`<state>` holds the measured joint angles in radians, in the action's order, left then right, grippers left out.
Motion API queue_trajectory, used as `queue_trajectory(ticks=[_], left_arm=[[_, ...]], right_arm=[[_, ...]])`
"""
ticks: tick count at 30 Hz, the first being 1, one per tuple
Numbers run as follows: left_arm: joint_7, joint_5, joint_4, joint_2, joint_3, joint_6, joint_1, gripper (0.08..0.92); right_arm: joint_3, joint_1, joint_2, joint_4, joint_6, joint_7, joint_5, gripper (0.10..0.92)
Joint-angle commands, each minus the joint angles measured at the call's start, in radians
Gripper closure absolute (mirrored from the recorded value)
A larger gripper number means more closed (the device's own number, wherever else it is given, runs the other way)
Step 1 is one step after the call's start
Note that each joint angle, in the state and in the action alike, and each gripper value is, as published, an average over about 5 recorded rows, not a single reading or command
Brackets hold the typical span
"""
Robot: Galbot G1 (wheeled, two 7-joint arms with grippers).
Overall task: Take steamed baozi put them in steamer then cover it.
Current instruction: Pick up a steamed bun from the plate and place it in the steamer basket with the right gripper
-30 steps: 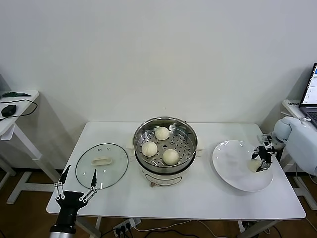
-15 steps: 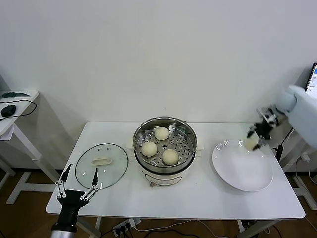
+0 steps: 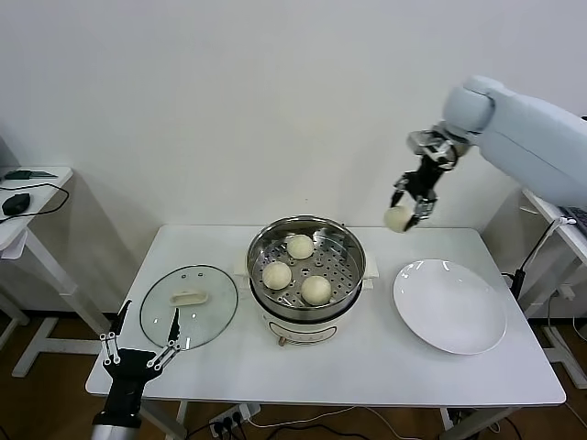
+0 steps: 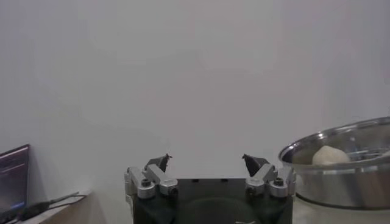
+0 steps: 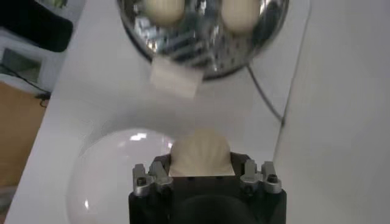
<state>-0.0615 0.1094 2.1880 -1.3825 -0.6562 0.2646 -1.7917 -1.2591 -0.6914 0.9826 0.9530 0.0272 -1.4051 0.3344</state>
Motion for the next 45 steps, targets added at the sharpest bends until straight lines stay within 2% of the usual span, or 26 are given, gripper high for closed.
queue_trajectory(ticks=[1, 18, 45], left_arm=[[-0.002, -0.001, -0.003, -0.001, -0.001, 0.000, 0.002, 0.177], [-0.006, -0.004, -0.006, -0.003, -0.012, 0.006, 0.002, 0.177], [-0.015, -0.003, -0.005, -0.005, -0.020, 0.001, -0.004, 0.177]], right_arm=[[-0.143, -0.064, 0.131, 0.146, -0.098, 0.116, 0.127, 0.372], [-0.168, 0.070, 0.224, 0.093, -0.131, 0.203, 0.062, 0.388], [-0.134, 0.149, 0.229, 0.037, -0.120, 0.216, -0.046, 0.393]])
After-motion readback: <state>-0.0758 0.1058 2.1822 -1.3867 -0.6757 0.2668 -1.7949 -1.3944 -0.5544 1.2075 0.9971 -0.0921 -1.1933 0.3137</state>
